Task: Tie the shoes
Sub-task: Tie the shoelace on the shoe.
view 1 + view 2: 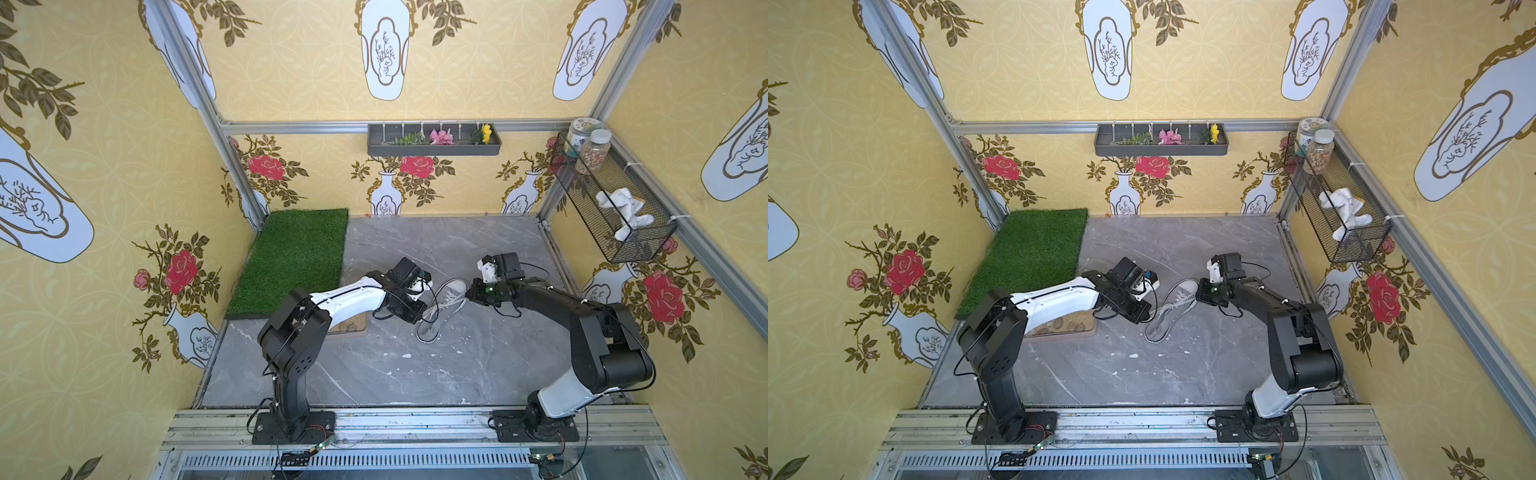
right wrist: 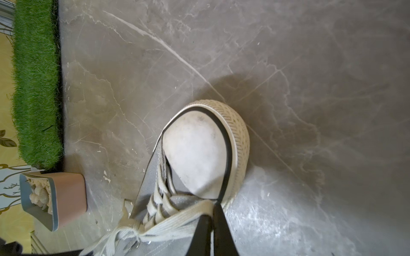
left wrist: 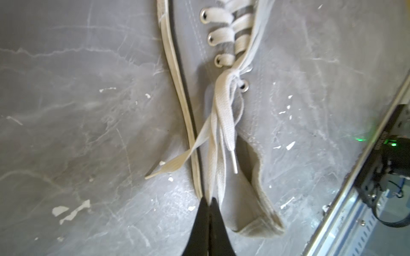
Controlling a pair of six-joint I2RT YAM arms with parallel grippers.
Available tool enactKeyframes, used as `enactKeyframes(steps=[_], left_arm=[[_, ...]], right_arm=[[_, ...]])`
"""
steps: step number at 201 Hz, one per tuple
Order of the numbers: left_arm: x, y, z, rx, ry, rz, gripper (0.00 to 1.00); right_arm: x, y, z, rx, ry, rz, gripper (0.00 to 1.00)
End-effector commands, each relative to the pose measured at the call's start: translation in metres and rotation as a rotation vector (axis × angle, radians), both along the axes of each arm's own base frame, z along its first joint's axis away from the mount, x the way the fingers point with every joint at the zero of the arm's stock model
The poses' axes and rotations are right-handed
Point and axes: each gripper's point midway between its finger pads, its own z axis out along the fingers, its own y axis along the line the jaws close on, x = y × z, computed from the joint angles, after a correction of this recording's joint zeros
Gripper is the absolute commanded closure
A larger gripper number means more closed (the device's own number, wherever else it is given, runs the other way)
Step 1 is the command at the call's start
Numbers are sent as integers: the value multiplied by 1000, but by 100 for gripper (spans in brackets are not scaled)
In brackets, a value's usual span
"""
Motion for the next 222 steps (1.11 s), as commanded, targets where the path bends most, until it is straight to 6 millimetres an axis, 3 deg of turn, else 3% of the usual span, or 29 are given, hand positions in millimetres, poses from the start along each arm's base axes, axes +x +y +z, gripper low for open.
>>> enactKeyframes(steps=[1, 47, 118, 151, 171, 196, 218, 222], left_arm=[[-6, -19, 16, -129, 38, -20, 100], [6, -17, 30, -115, -36, -4, 100], [59, 32, -28, 167, -136, 124, 100], [70, 51, -47, 239, -135, 148, 100], [70, 57, -53, 254, -131, 152, 100], [68, 46, -44, 222, -138, 138, 100], [64, 30, -27, 150, -121, 123, 100], [63, 29, -25, 140, -116, 121, 100]], right_arm=[[9, 4, 2, -19, -24, 24, 92], [26, 4, 14, -33, -49, 18, 97], [-26, -19, -1, -99, 55, -43, 100], [-41, -32, -11, -115, 99, -79, 100], [-48, -30, -20, -83, 127, -87, 100], [-47, -24, -24, -38, 125, -88, 100], [-41, -19, -10, -4, 70, -73, 100], [-40, -18, -6, 0, 59, -67, 96]])
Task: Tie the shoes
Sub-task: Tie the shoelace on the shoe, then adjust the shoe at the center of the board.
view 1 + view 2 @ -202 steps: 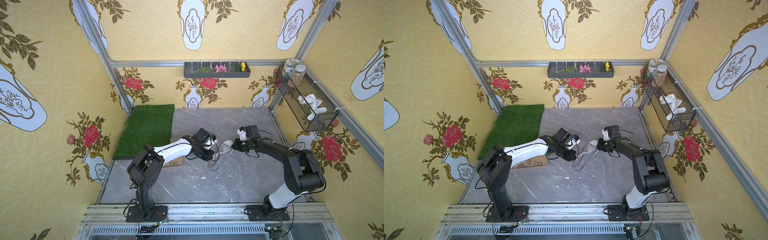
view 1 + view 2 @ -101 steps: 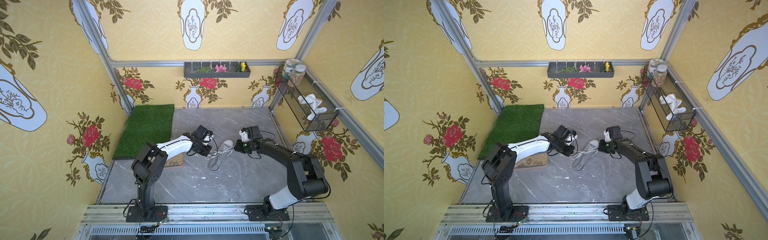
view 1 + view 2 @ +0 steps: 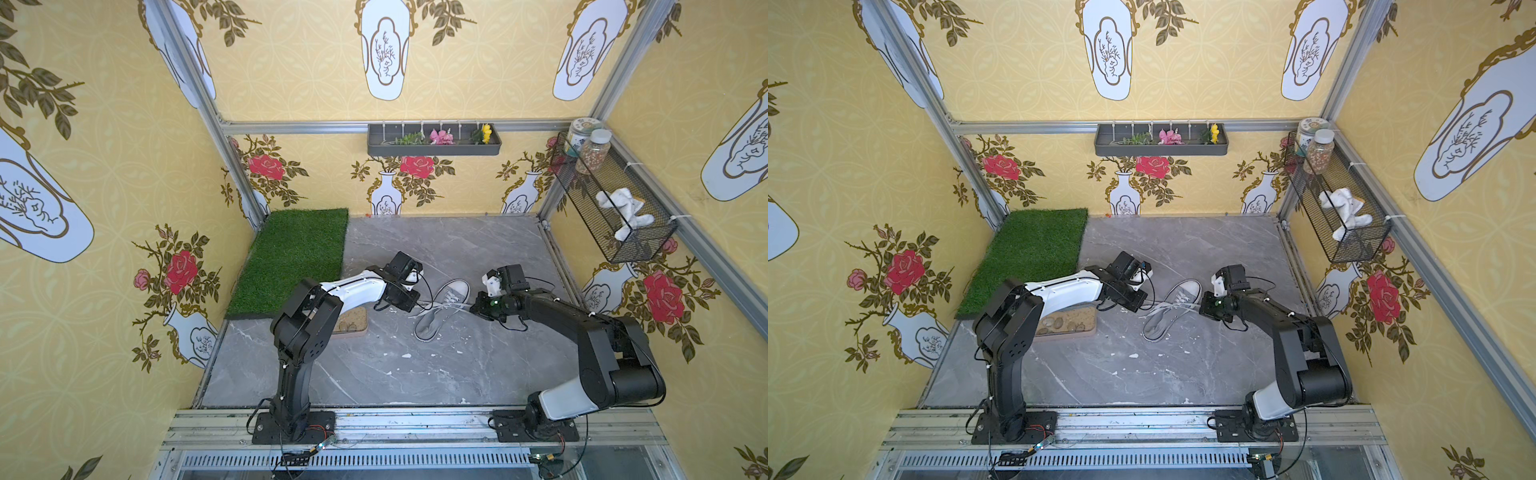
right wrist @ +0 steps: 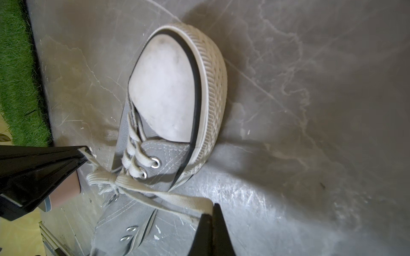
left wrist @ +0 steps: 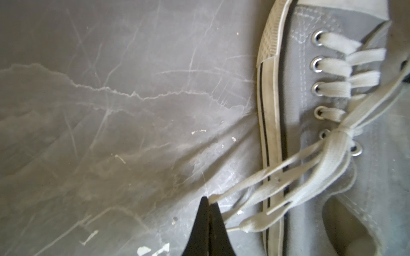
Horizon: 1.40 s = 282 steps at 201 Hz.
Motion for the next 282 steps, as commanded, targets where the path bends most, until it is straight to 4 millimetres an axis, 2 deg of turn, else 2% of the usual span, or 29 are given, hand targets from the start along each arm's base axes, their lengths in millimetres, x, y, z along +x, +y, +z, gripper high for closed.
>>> enactKeyframes(steps=[1, 12, 23, 32, 58, 79, 102, 118, 163, 182, 206, 251, 282], left_arm=[[-4, 3, 7, 9, 20, 8, 100], [-4, -1, 13, -7, 30, 0, 100], [-4, -3, 16, -10, 40, 5, 97], [-3, -4, 20, -14, 40, 6, 90], [0, -5, 30, -17, 9, 25, 73], [8, 2, 42, -2, -43, 72, 65], [16, 10, 60, -9, -114, 137, 58], [18, 14, 70, -22, -145, 166, 56], [16, 21, 75, -21, -152, 205, 55], [14, 23, 71, -13, -147, 203, 54], [13, 28, 68, 2, -151, 213, 54], [15, 40, 64, 35, -171, 254, 53], [18, 43, 67, 40, -191, 268, 52]], right_arm=[[8, -4, 12, -12, -49, -19, 94], [9, -3, 21, -9, -65, -5, 80], [10, -2, 31, -10, -79, 8, 74], [9, -2, 39, -14, -91, 18, 70], [2, 0, 58, -24, -118, 40, 65], [-10, 19, 67, -28, -135, 82, 63], [-20, 43, 65, -2, -141, 89, 55], [-24, 51, 53, 28, -129, 56, 49], [-9, 75, 28, 138, -121, 36, 34], [-7, 78, 13, 133, -87, 56, 32], [2, 78, 4, 123, -88, 86, 32], [24, 92, 1, 156, -86, 257, 39], [47, 100, 2, 140, -68, 338, 44]])
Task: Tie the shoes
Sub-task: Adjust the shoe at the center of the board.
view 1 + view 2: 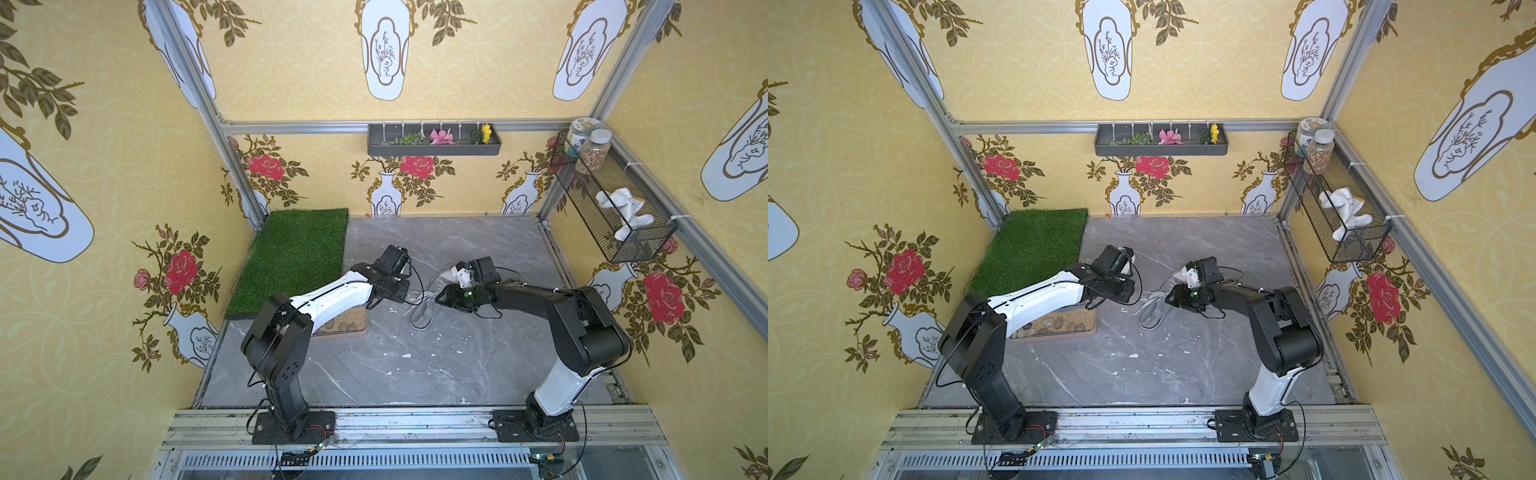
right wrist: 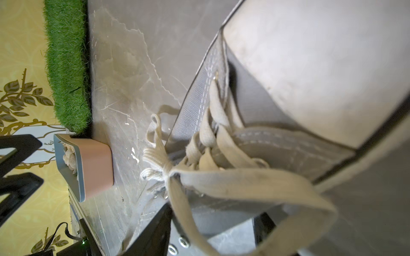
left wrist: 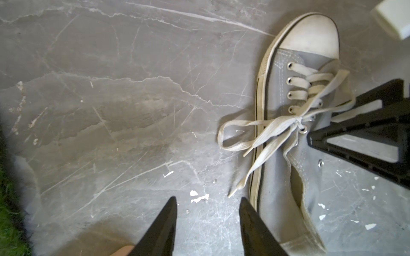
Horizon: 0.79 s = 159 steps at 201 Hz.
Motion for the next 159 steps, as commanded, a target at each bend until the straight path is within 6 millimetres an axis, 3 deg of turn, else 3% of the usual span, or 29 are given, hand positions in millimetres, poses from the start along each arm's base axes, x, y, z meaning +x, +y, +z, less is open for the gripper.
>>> enactKeyframes(steps=[1, 27, 53, 75, 108, 159], left_arm=[[7, 3, 3, -2, -29, 29, 52], [7, 3, 0, -8, -7, 36, 51], [-4, -8, -14, -45, 71, 2, 49], [-8, -14, -29, -34, 104, 0, 49], [-7, -20, -31, -66, 109, 5, 45], [0, 5, -26, 12, 29, 63, 35]], right_arm=[[8, 9, 4, -2, -23, 117, 45], [20, 0, 5, -67, -9, 137, 44], [27, -12, 19, -50, -35, 91, 41], [22, -2, 30, 13, -46, 94, 38], [16, 9, 31, 56, -32, 66, 32], [0, 16, 17, -157, -29, 53, 22]])
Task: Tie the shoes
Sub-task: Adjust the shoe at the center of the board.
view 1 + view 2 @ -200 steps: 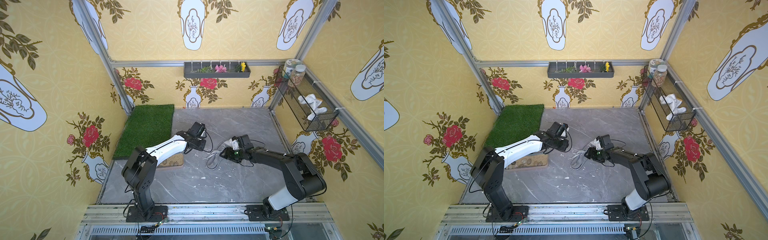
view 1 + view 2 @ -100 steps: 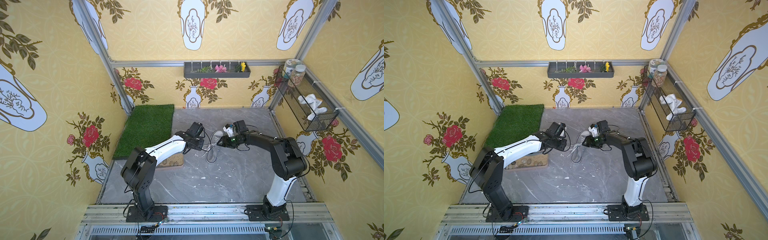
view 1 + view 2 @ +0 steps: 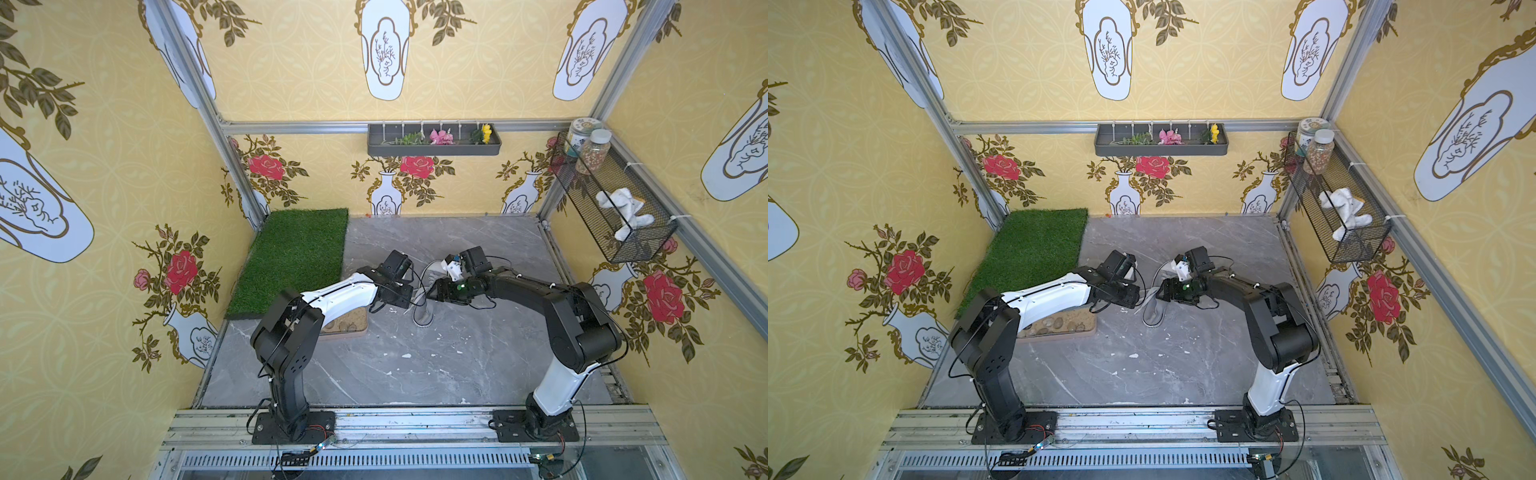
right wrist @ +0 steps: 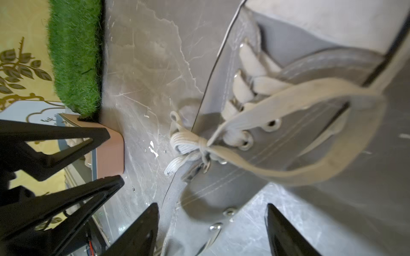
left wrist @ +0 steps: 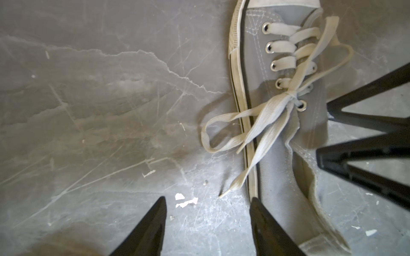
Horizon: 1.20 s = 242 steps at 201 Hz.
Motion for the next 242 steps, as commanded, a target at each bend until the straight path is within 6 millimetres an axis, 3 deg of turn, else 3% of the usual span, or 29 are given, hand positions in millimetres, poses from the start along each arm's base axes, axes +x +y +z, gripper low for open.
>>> enactKeyframes(steps=[1, 39, 77, 111, 171, 242], left_arm=[[7, 11, 3, 34, -50, 31, 35], [6, 12, -1, 33, -36, 30, 34], [5, 14, -2, 42, -30, 25, 33], [4, 17, -2, 57, -32, 26, 33], [4, 18, -4, 65, -30, 23, 33], [3, 22, -5, 72, -33, 33, 32]], right_arm=[[1, -6, -3, -110, -22, -46, 22], [-3, -9, -16, -282, -37, -29, 22], [-6, -7, -21, -285, -31, 1, 28], [-13, -19, -20, -300, -32, 38, 48], [-26, -13, -13, -228, -58, 111, 76], [-44, 0, -6, -103, -51, 129, 87]])
